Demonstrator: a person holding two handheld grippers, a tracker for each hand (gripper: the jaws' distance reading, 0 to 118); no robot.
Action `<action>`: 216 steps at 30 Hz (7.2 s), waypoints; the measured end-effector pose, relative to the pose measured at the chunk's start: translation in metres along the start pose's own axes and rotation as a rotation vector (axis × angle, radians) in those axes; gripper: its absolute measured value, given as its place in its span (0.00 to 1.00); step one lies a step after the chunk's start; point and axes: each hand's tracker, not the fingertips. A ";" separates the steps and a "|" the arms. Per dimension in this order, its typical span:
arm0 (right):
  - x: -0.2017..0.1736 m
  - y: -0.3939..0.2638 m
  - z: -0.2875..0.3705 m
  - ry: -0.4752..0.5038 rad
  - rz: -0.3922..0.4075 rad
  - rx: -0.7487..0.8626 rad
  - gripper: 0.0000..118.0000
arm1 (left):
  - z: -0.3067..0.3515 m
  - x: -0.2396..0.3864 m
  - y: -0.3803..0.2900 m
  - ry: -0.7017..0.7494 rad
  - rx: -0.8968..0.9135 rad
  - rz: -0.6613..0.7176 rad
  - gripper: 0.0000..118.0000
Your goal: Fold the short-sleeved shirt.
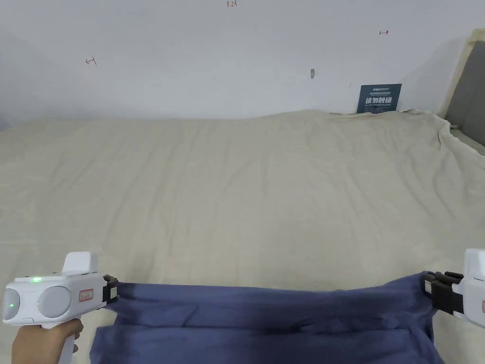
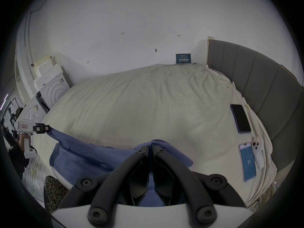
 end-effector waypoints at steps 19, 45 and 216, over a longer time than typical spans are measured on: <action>0.014 -0.141 -0.050 -0.137 -0.110 -0.234 0.02 | 0.000 -0.003 -0.145 0.058 -0.178 0.008 0.00; -0.110 -0.001 0.067 -0.208 0.135 0.393 0.69 | 0.119 0.054 -0.033 0.079 0.459 -0.002 0.85; -0.074 -0.011 0.081 -0.262 0.069 0.369 0.00 | -0.009 0.223 -0.137 -0.366 0.020 -0.183 0.00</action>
